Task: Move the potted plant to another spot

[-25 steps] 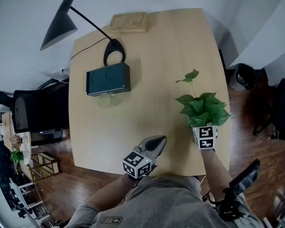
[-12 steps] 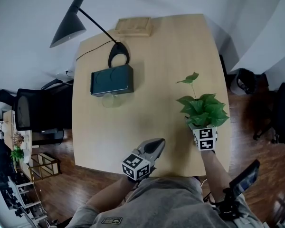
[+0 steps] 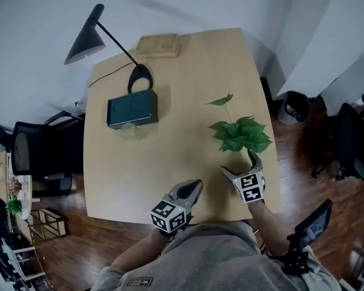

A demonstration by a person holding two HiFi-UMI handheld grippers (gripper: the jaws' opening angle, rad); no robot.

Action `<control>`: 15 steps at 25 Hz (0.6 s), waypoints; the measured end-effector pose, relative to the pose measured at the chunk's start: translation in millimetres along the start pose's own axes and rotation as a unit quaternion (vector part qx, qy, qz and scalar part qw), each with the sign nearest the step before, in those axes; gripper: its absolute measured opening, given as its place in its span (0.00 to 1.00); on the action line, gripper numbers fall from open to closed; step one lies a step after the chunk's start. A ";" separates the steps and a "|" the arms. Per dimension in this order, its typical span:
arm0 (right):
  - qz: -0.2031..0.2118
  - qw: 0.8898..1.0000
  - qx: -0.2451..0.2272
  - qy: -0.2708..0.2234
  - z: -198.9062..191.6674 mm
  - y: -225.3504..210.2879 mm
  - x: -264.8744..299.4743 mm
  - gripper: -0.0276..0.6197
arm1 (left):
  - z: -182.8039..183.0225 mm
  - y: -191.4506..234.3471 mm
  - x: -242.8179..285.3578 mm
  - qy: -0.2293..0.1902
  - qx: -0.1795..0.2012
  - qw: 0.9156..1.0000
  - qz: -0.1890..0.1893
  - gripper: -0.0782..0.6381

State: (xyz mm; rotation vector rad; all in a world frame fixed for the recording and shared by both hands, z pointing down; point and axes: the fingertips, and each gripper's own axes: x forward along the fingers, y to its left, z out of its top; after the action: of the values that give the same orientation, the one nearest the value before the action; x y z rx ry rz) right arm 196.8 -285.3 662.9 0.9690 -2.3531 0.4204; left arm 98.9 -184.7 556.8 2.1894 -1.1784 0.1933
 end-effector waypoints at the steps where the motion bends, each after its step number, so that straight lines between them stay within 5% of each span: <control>1: 0.004 1.000 -0.007 -0.002 2.6 5.6 -7.0 0.85 | 0.8 -2.2 -0.9 -0.004 0.003 1.000 -0.003 0.10; 10: 0.017 0.999 -0.041 -0.020 13.6 62.9 -63.4 0.85 | -5.6 -18.4 -34.2 -0.040 0.013 0.999 -0.019 0.10; 15: 0.026 0.998 -0.030 -0.050 15.1 108.2 -104.1 0.64 | -30.3 -27.0 -74.1 -0.046 0.010 0.999 -0.015 0.10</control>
State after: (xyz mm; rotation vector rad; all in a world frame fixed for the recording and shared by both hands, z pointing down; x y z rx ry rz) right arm 174.2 -161.0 580.4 0.9232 -2.4704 0.3254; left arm 81.6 -104.1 537.9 2.2535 -1.1971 0.0925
